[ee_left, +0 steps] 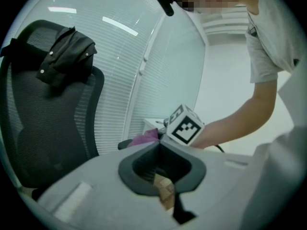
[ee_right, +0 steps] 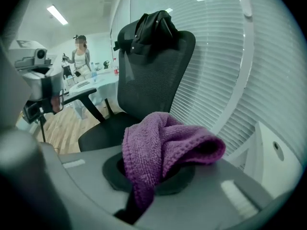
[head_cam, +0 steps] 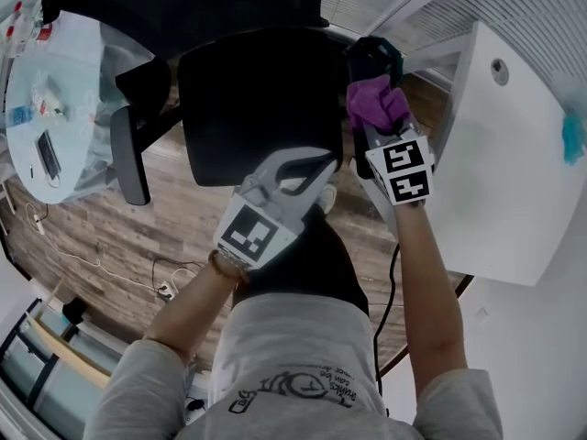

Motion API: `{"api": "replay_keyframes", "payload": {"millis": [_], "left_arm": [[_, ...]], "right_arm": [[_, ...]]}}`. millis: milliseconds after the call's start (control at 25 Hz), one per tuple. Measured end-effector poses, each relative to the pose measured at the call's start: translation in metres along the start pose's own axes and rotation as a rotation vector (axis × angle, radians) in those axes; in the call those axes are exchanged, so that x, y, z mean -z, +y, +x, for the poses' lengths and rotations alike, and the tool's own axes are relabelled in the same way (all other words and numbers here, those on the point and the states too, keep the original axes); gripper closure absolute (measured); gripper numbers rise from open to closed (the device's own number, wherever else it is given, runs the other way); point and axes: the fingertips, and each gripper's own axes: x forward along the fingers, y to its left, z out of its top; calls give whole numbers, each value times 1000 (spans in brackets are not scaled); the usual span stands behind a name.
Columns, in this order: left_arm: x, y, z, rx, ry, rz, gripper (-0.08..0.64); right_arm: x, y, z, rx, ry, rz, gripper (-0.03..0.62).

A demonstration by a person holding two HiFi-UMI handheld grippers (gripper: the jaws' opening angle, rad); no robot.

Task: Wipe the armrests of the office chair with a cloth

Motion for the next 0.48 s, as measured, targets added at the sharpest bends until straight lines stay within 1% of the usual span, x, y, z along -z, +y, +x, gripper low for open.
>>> {"api": "replay_keyframes", "payload": {"millis": [200, 480], "left_arm": [[0, 3, -7, -9, -2, 1, 558], [-2, 9, -19, -26, -1, 1, 557]], "right_arm": [[-24, -18, 23, 26, -8, -23, 563], [-44, -34, 42, 39, 1, -8, 563]]}}
